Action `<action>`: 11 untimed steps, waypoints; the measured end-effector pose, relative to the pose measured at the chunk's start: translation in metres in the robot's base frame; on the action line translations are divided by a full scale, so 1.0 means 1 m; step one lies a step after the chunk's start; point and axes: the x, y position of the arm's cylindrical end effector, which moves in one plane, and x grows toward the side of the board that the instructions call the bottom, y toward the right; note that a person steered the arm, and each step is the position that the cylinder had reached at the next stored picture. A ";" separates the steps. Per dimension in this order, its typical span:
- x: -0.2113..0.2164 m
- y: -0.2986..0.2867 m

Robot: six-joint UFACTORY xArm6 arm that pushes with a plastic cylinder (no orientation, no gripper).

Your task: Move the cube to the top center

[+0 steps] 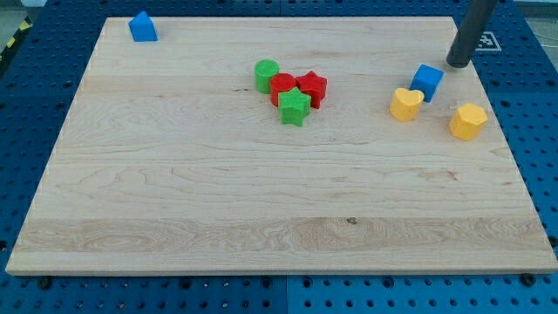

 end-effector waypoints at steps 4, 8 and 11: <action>0.063 -0.052; 0.006 -0.129; 0.015 -0.141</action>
